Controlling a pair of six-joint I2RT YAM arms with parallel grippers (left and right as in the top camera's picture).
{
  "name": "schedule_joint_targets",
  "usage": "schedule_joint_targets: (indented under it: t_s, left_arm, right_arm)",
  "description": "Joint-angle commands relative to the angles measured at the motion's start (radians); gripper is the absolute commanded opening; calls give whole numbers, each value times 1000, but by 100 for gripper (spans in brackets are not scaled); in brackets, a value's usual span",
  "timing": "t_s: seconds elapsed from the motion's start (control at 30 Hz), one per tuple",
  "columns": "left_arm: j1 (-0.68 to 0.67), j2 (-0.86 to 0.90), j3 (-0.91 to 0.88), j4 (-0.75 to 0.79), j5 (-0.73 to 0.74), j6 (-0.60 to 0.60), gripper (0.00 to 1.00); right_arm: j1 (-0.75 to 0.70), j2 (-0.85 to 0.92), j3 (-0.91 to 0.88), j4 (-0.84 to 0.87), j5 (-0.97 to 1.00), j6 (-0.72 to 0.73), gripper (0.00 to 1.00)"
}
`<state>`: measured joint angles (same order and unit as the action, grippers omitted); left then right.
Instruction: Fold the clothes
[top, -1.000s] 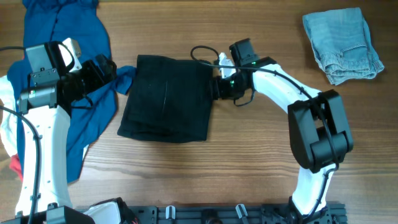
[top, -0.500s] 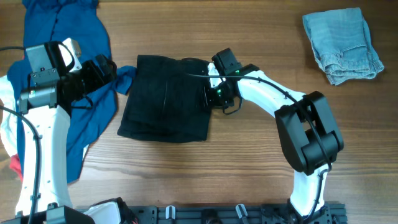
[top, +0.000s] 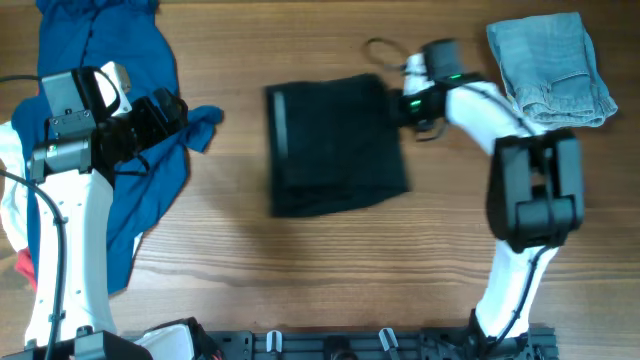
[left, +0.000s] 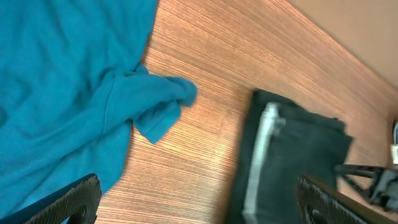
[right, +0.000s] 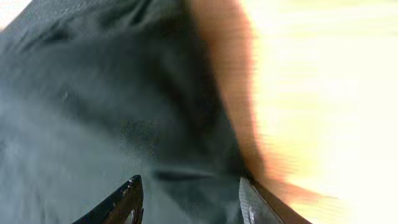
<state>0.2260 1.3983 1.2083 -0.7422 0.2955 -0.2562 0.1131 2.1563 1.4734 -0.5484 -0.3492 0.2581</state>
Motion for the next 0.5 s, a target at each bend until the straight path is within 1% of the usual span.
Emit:
schedule_joint_targets:
  t_s: [0.0,0.1,0.2,0.23,0.3,0.4,0.47]
  left_arm:
    - [-4,-11,5,0,-9,17,100]
    - [-4,-11,5,1,-9,17,100]
    - [-4,-11,5,1,-9,17,100]
    - [-4,-11,5,1,-9,17,100]
    - [-4,-11,5,1,-9,17,100]
    - [-3,-11,5,6,-10,17,100]
    - [-3,-11,5,16,-10,16,100]
  right_arm:
    - [-82,106,82,-158,213,-105,52]
    - [-71,86,281,-322,213,-128,61]
    - [-29,52,460,-470,215,-128,68]
    - [-12,43,495,-505,215,-128,68]
    - [36,16,528,-555,215,-127,71]
    - [145,-3,528,-616,216,-97,72]
    - [229,-1,516,-621,225,-64,72]
